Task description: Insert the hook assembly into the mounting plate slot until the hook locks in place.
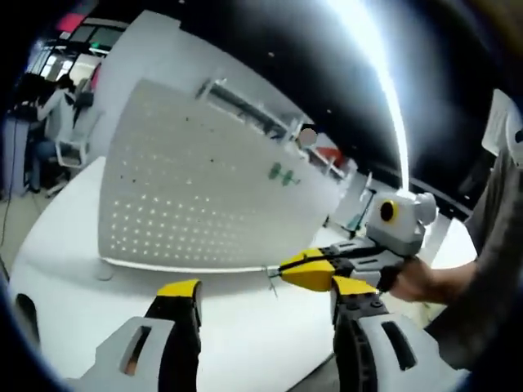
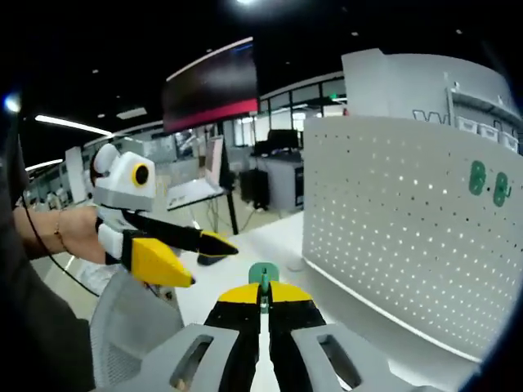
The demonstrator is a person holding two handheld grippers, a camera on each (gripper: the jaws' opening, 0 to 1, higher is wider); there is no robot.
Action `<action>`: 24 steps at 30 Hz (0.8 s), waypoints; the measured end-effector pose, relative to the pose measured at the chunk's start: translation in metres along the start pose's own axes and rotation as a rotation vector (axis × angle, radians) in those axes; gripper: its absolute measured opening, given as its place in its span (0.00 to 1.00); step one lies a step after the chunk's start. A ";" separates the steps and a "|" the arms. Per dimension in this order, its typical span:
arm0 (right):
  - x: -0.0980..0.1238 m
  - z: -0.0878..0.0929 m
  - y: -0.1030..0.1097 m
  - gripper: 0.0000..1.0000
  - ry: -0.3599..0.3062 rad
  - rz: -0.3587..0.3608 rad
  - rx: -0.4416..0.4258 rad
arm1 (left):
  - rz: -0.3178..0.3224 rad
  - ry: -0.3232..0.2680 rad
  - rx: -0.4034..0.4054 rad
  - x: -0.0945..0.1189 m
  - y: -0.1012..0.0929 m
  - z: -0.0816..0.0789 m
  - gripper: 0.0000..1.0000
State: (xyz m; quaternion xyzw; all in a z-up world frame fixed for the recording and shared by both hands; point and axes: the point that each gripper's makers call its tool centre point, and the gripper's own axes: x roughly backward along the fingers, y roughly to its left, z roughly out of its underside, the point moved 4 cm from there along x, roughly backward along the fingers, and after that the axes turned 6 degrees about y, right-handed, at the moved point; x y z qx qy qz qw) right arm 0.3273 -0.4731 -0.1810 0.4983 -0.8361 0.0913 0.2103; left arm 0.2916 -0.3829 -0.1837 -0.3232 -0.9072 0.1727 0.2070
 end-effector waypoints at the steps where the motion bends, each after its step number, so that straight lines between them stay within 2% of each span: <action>1: 0.000 -0.001 -0.001 0.00 -0.002 0.004 -0.002 | 0.003 0.003 -0.036 -0.001 -0.003 0.000 0.81; 4: -0.001 -0.003 -0.003 0.00 -0.011 0.010 -0.002 | 0.003 0.028 -0.083 -0.005 -0.011 0.003 0.91; 6: -0.001 -0.004 -0.004 0.00 -0.016 0.012 -0.004 | -0.022 0.055 -0.103 -0.009 -0.011 0.006 1.00; 7: -0.001 -0.004 -0.004 0.00 -0.018 0.013 -0.005 | -0.046 0.081 -0.133 -0.010 -0.008 0.009 1.00; 13: -0.002 -0.004 -0.006 0.00 -0.029 0.024 -0.015 | -0.029 0.059 -0.159 -0.015 -0.016 0.004 1.00; 17: -0.001 -0.005 -0.009 0.00 -0.055 0.049 -0.035 | -0.038 0.069 -0.218 -0.017 -0.020 0.003 1.00; 21: -0.001 -0.008 -0.015 0.00 -0.080 0.078 -0.048 | -0.023 0.044 -0.237 -0.018 -0.025 0.000 1.00; 24: 0.000 -0.010 -0.019 0.00 -0.104 0.109 -0.057 | -0.038 0.042 -0.280 -0.020 -0.027 0.002 1.00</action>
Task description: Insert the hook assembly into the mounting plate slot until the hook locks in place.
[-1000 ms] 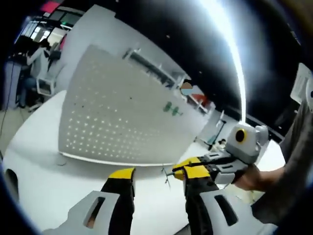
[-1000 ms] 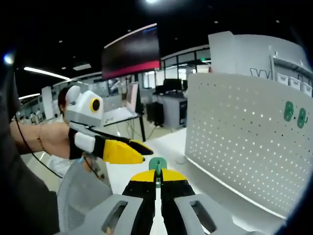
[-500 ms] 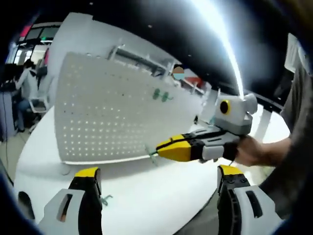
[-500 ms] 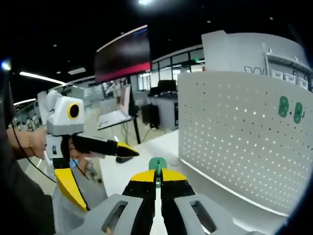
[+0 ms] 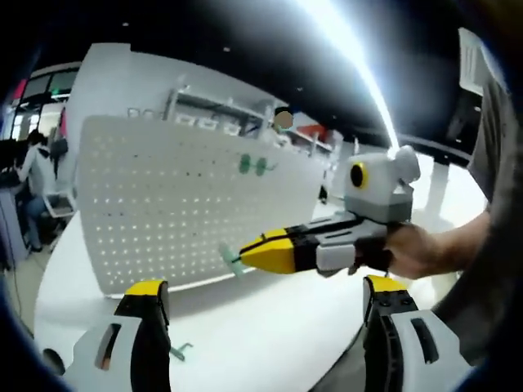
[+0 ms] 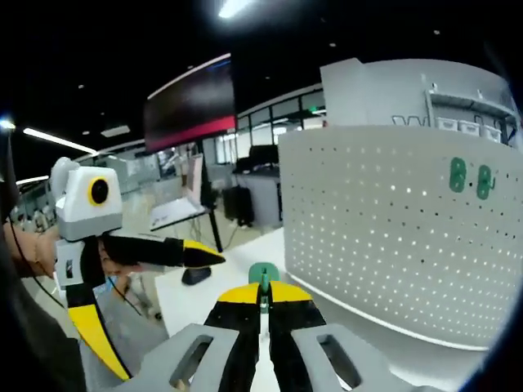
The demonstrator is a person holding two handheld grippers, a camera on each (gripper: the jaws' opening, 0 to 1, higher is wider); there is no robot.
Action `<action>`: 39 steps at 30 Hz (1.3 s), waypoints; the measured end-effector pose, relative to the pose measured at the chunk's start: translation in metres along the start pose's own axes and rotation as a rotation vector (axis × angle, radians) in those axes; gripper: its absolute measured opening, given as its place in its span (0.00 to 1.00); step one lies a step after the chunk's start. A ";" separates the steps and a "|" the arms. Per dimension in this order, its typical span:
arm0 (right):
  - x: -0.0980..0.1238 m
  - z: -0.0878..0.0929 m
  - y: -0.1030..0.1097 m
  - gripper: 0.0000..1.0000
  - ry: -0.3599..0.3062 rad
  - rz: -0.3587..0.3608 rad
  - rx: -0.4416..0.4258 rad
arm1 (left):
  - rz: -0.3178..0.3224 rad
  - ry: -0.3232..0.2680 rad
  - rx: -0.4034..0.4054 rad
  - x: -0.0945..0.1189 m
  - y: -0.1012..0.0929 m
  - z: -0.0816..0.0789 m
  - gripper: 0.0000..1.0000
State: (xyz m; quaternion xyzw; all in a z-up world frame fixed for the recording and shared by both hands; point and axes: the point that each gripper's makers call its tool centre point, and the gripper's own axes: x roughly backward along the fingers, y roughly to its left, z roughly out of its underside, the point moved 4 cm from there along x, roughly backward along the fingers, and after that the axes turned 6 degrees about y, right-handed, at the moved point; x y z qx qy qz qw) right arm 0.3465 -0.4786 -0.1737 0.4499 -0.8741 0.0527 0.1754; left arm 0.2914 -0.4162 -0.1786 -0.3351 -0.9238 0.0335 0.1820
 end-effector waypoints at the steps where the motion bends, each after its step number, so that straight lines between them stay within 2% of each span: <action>1: 0.000 0.000 -0.001 0.00 -0.004 0.008 -0.003 | -0.003 -0.003 -0.003 0.000 -0.001 0.000 1.00; 9: 0.001 -0.002 -0.011 0.00 -0.060 0.055 -0.050 | -0.024 -0.012 -0.026 -0.002 -0.001 0.000 1.00; 19: 0.005 -0.001 -0.031 0.00 -0.075 0.105 -0.088 | -0.059 -0.008 -0.015 0.002 0.008 0.001 1.00; 32: 0.025 -0.014 -0.086 0.00 -0.149 0.257 -0.129 | -0.060 0.007 -0.009 0.002 0.011 0.002 1.00; 39: 0.044 -0.025 -0.129 0.00 -0.196 0.377 -0.118 | -0.065 0.008 -0.008 0.003 0.014 0.001 1.00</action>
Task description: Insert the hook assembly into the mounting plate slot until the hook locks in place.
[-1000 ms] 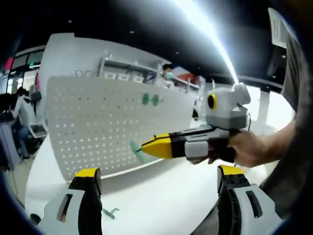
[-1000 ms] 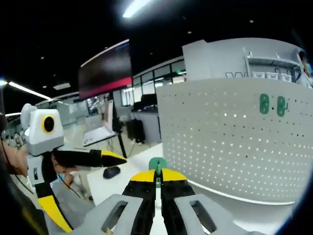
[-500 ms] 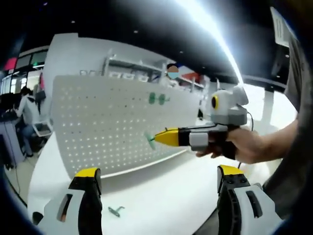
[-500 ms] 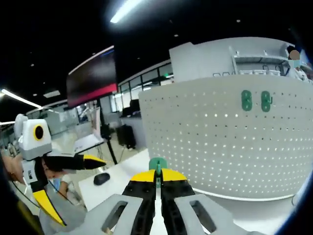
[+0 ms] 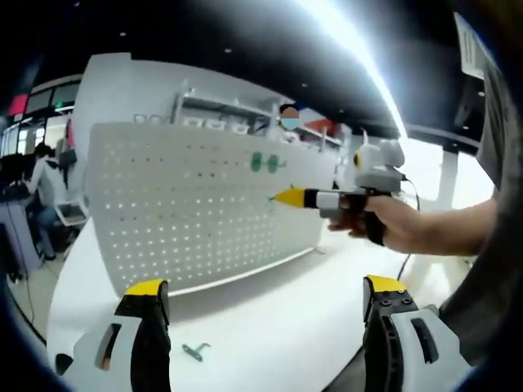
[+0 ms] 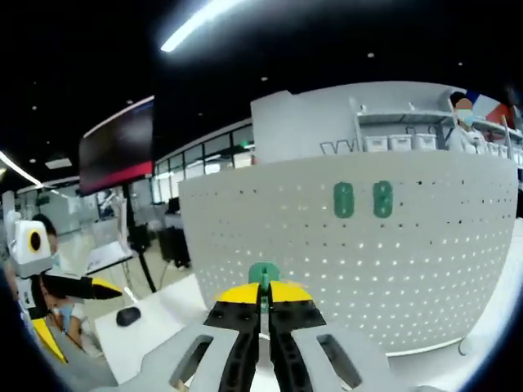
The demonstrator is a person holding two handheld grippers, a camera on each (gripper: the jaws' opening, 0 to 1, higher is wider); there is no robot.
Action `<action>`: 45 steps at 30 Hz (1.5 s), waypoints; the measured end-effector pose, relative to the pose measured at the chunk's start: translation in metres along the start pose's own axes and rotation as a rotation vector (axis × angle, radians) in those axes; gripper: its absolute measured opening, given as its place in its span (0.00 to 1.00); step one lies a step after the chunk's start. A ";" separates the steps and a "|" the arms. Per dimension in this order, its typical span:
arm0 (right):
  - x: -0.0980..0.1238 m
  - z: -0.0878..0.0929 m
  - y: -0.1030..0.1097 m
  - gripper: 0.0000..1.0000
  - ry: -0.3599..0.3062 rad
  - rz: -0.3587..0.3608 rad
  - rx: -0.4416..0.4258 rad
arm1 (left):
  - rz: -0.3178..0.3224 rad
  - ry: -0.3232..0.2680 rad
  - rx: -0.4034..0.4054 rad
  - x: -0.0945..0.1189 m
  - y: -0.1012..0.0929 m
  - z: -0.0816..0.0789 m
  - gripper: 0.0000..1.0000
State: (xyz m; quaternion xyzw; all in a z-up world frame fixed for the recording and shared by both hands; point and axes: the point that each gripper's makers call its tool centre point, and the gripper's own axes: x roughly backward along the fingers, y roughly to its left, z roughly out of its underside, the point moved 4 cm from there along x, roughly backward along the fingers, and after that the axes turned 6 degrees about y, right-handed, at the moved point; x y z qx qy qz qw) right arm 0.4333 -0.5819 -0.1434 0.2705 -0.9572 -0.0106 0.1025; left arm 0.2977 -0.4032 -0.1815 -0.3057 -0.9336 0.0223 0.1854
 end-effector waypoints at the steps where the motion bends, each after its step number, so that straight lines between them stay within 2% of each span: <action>1: 0.000 -0.001 -0.003 0.00 -0.005 0.010 0.000 | -0.001 -0.001 -0.001 0.000 0.000 0.000 1.00; 4: 0.001 -0.010 -0.024 0.00 -0.032 0.058 -0.003 | -0.004 0.003 -0.002 0.000 0.002 0.000 1.00; 11: 0.006 -0.023 -0.051 0.00 -0.068 0.128 0.003 | -0.008 0.005 0.000 -0.001 0.003 0.000 1.00; 21: 0.010 -0.024 -0.071 0.00 -0.091 0.190 -0.017 | -0.019 0.004 -0.033 -0.001 0.001 -0.004 1.00; 33: 0.006 -0.043 -0.109 0.00 -0.147 0.280 0.004 | -0.029 0.015 -0.025 -0.001 0.003 -0.001 1.00; 45: -0.006 -0.057 -0.127 0.00 -0.193 0.331 0.033 | -0.045 0.020 -0.015 0.001 0.009 0.000 1.00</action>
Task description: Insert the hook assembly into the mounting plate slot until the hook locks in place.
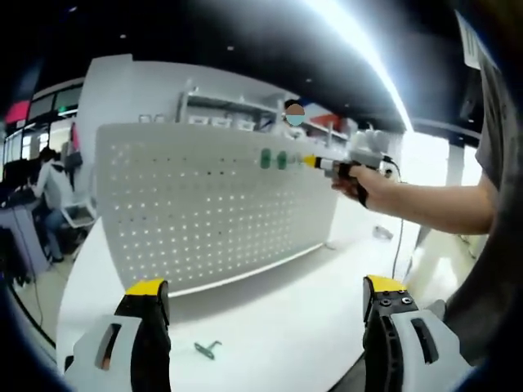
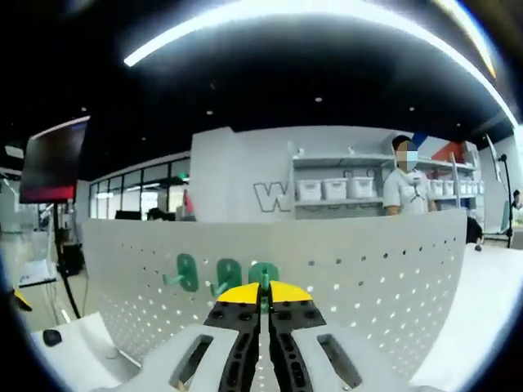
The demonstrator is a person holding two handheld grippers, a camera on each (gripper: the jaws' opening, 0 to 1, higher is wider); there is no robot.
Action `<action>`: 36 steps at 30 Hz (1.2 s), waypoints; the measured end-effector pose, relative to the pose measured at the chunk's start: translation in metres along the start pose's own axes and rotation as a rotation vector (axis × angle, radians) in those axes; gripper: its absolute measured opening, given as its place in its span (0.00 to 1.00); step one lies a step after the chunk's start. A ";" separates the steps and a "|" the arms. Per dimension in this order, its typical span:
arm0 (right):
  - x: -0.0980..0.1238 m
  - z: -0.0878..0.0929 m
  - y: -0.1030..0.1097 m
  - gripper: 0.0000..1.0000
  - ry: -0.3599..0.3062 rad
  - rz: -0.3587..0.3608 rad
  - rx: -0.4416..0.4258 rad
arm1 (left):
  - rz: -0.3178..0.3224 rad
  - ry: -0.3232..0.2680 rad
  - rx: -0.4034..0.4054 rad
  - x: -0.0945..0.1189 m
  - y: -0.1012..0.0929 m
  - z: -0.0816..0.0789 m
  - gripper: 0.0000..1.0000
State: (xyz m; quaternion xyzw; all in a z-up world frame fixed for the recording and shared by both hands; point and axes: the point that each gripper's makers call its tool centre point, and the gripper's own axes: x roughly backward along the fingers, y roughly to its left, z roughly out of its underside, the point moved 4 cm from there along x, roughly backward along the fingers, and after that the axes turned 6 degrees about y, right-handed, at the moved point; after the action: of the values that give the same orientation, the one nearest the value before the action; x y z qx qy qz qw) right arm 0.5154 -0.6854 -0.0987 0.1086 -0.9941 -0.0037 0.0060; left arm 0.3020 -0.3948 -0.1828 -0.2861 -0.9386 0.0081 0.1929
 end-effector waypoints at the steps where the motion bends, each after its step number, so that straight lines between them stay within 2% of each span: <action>1: -0.001 0.000 -0.001 0.00 -0.002 0.002 0.002 | -0.001 0.000 0.001 0.000 0.001 0.000 1.00; 16: -0.006 -0.004 -0.008 0.00 -0.050 0.027 0.027 | 0.000 0.003 0.015 -0.002 0.006 0.000 1.00; 20: -0.008 -0.001 -0.008 0.00 -0.053 0.049 0.074 | -0.004 0.006 0.019 -0.002 0.007 0.001 1.00; 26: -0.011 0.005 -0.012 0.00 -0.074 0.059 0.053 | -0.011 0.014 0.027 -0.002 0.010 0.004 1.00; 28: -0.012 0.009 -0.014 0.00 -0.057 0.069 0.039 | -0.010 0.016 0.029 -0.003 0.010 0.005 1.00; 29: -0.013 0.009 -0.013 0.00 -0.065 0.061 0.013 | -0.011 0.016 0.029 -0.003 0.010 0.004 1.00; 36: -0.013 0.009 -0.011 0.00 -0.061 0.074 0.023 | -0.013 0.020 0.034 -0.004 0.012 0.006 1.00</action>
State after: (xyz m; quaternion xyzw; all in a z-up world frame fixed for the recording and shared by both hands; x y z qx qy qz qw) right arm 0.5309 -0.6934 -0.1076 0.0717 -0.9971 0.0046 -0.0253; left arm 0.3095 -0.3870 -0.1910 -0.2767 -0.9381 0.0199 0.2072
